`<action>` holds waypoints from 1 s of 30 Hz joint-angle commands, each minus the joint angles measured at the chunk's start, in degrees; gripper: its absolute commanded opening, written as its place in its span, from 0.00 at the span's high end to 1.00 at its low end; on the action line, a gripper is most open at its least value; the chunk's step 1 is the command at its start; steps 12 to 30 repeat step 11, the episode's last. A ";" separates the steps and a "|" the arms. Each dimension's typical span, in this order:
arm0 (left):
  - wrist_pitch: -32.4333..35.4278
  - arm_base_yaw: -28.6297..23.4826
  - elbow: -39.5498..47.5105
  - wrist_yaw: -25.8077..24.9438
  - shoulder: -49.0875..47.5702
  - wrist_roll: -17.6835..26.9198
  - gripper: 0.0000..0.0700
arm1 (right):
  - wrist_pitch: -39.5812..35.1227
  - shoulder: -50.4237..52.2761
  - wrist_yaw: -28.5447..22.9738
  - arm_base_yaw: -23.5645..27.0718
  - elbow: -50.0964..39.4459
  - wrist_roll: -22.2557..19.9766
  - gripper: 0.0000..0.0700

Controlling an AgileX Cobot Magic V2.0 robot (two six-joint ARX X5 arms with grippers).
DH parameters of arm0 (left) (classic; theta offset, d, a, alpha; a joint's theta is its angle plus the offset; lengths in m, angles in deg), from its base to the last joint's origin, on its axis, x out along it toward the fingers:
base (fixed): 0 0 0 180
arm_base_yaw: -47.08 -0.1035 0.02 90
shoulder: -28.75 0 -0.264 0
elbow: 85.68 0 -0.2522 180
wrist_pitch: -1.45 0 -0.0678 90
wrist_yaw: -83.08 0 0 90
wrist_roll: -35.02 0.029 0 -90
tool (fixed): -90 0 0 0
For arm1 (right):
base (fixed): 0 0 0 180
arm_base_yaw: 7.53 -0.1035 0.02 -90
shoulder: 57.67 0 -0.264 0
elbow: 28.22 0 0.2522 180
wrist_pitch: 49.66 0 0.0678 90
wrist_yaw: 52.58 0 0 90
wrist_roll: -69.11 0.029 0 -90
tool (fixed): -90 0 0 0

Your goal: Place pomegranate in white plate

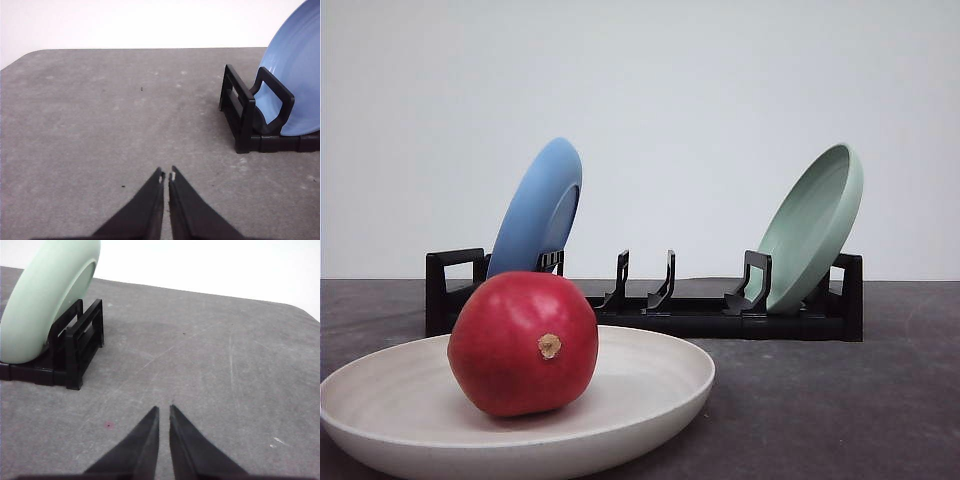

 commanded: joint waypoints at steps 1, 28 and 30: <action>-0.20 -0.11 0.52 -0.11 -0.13 0.42 1.00 | -0.63 0.13 -0.04 0.11 -0.31 0.63 0.95; -0.20 -0.11 0.52 -0.11 -0.13 0.42 1.00 | 0.58 0.13 -0.05 0.07 -0.31 0.63 0.95; -0.20 -0.11 0.52 -0.11 -0.13 0.42 1.00 | 0.58 0.13 -0.05 0.07 -0.31 0.63 0.95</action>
